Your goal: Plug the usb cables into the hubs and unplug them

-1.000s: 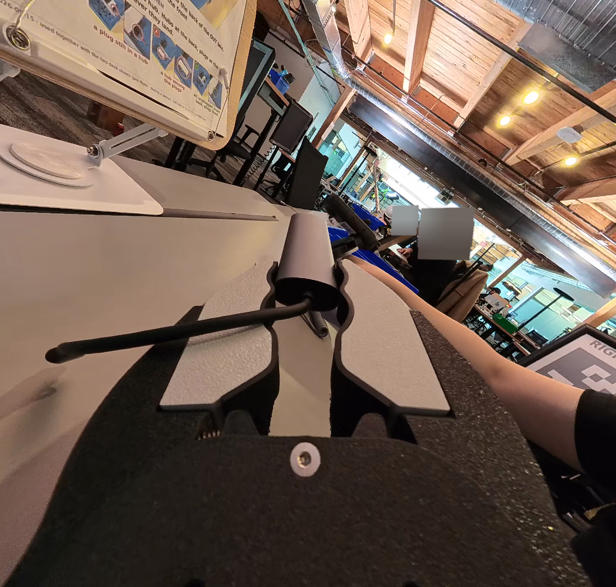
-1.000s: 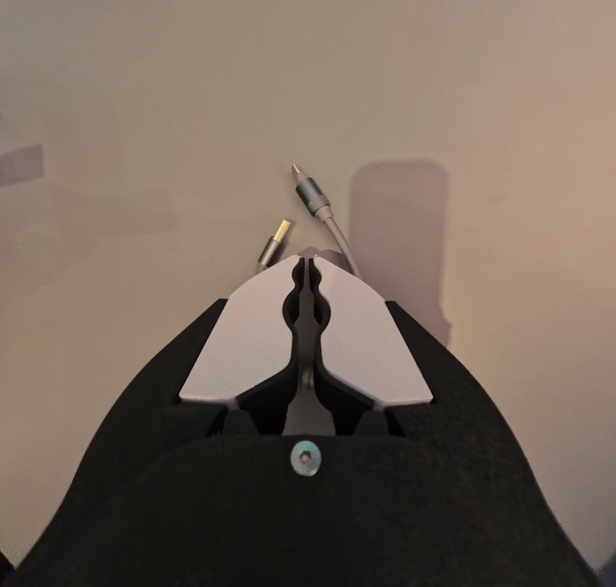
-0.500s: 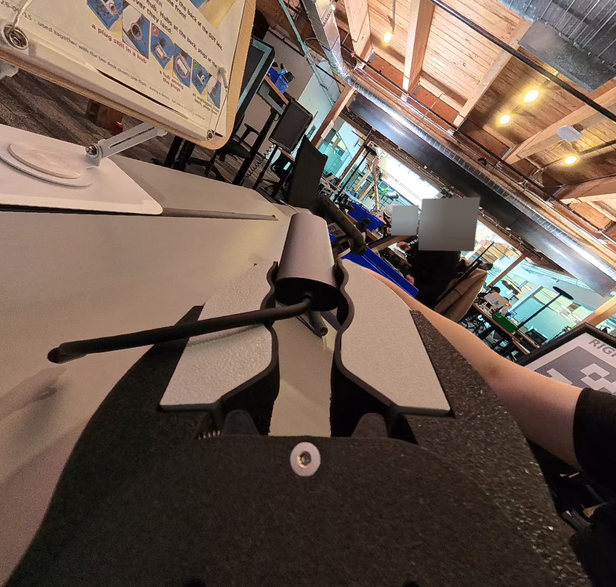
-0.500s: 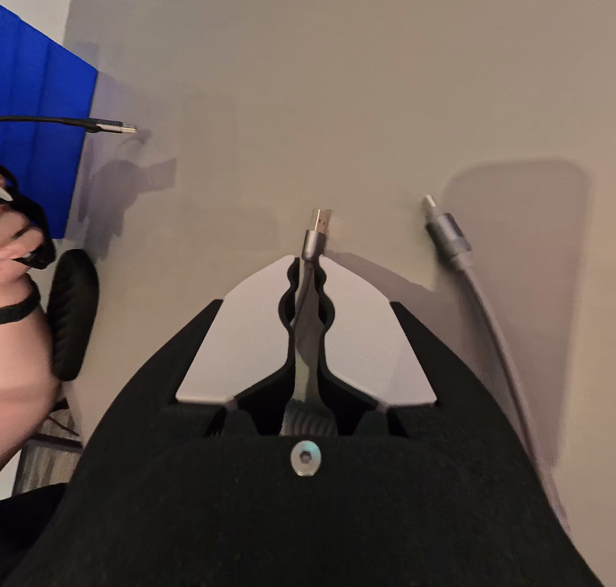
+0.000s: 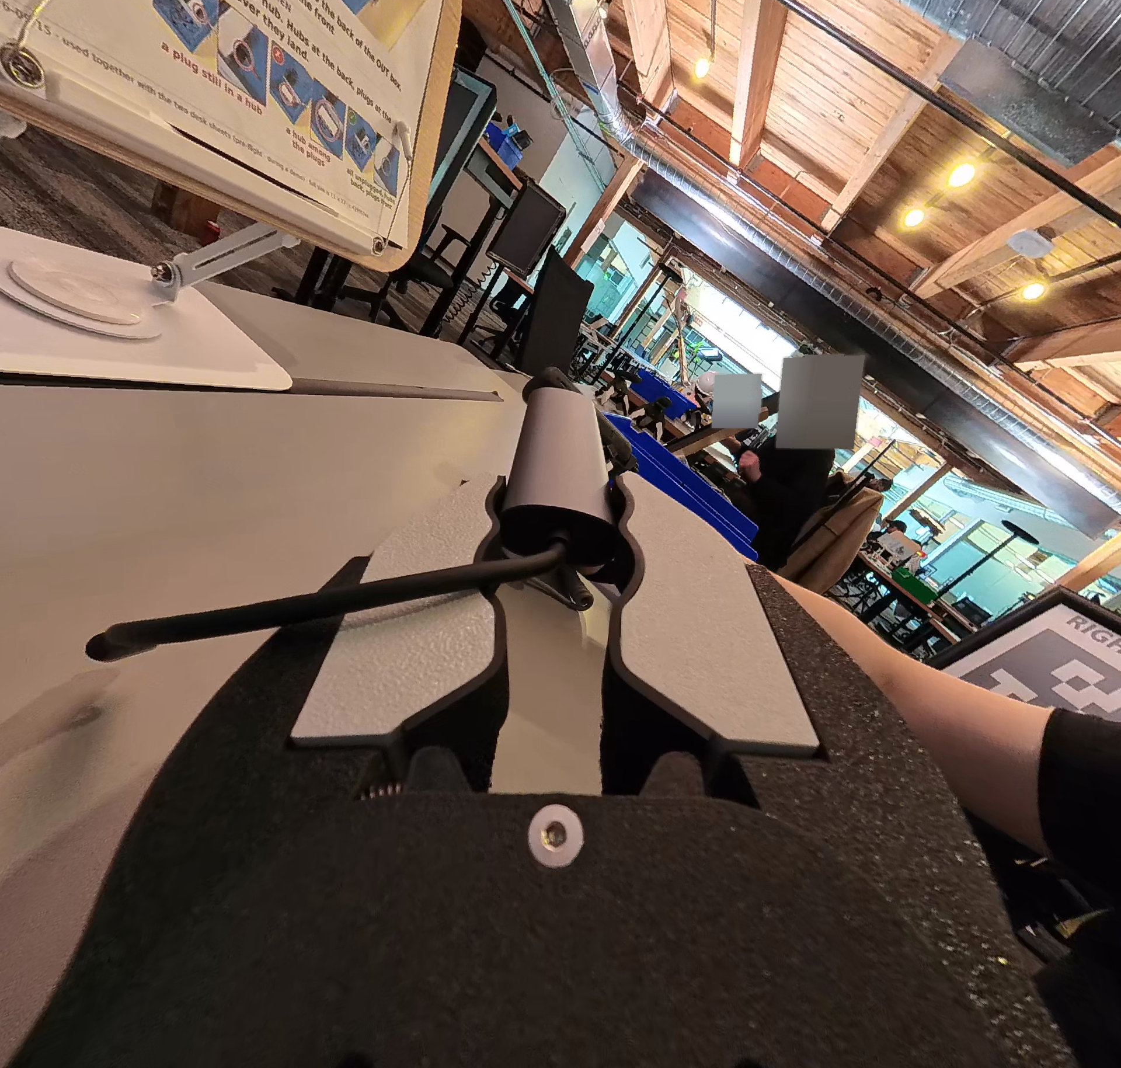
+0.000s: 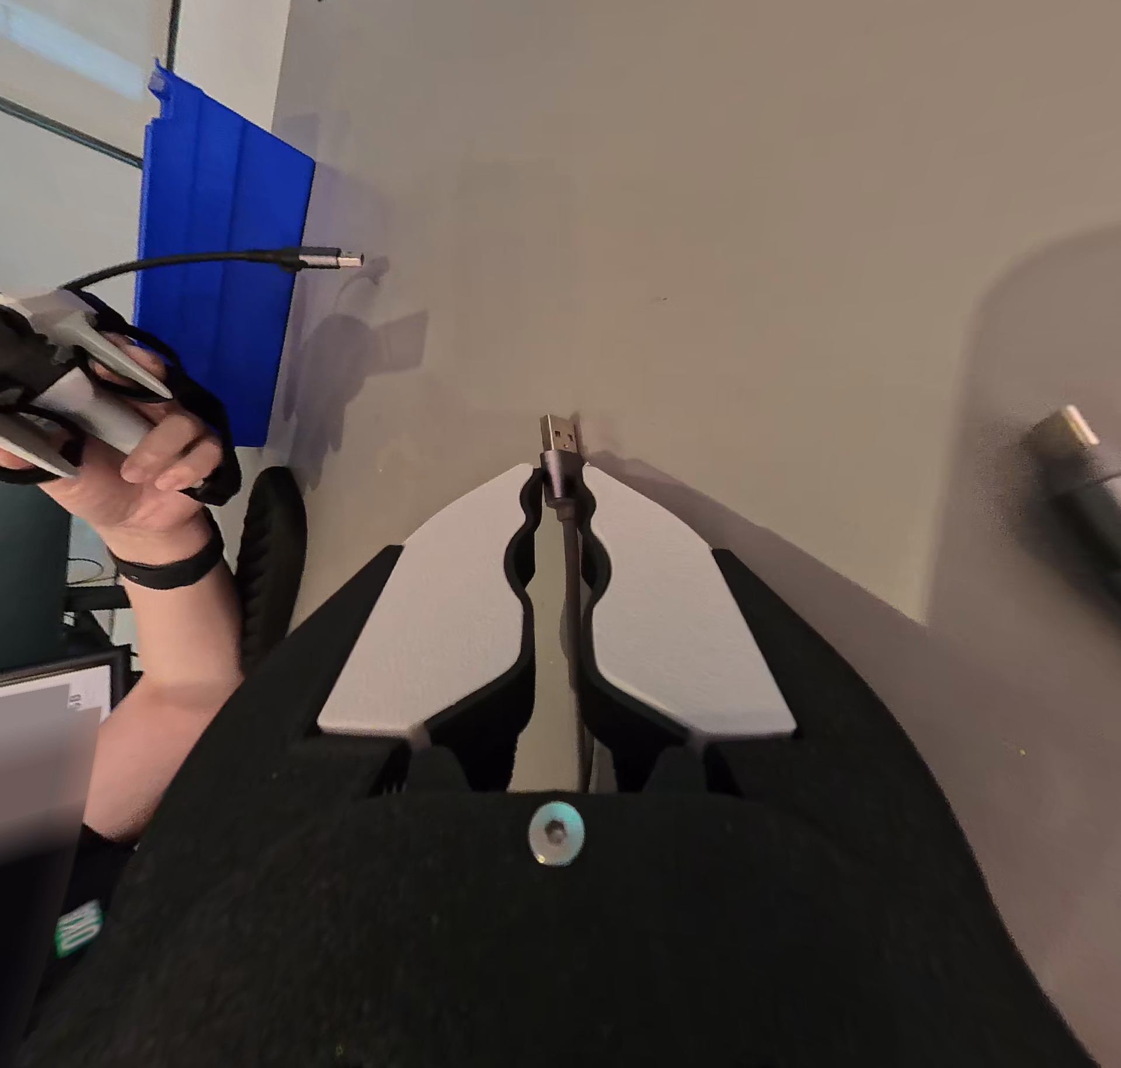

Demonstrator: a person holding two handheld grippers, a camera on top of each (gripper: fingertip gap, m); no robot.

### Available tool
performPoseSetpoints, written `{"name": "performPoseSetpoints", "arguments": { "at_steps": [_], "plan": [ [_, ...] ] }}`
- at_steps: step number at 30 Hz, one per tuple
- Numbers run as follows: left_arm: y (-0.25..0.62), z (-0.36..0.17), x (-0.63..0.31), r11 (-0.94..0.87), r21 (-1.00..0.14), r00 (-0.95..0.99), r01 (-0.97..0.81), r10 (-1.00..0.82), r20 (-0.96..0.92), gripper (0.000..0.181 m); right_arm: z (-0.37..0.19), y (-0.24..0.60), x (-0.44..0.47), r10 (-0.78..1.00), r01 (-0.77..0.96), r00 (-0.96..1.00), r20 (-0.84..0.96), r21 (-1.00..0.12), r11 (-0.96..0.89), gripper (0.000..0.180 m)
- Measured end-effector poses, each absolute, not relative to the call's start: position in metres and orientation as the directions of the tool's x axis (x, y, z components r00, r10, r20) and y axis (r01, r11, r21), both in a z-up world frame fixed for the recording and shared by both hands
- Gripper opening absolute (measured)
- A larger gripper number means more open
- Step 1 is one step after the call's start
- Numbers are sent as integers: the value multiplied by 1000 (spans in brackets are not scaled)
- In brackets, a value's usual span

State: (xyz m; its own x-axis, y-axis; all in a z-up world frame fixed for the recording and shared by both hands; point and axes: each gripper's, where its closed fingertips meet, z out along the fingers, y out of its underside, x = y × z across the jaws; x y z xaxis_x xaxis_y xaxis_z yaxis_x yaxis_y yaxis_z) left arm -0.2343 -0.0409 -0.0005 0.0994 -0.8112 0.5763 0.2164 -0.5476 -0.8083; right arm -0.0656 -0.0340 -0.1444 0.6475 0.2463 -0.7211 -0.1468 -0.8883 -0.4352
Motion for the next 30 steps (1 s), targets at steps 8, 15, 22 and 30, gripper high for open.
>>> {"name": "performPoseSetpoints", "arguments": {
  "at_steps": [8, 15, 22, 30],
  "plan": [
    [-42, 0, -233, -543, -813, 98, 211, -815, 571, 32, -145, -45, -79, 344, -21, 671, -656, -481, -876, 11],
    [-43, 0, -232, -544, -812, 94, 209, -816, 571, 32, -146, -54, -92, 455, 95, 701, -549, -561, -823, 11],
    [-44, -1, -231, -543, -815, 95, 205, -817, 568, 32, -151, -56, -92, 574, 268, 750, -330, -641, -719, 9],
    [-44, -1, -231, -543, -816, 95, 200, -818, 567, 32, -152, -60, -98, 631, 347, 733, -253, -659, -667, 10]
  ]
}}
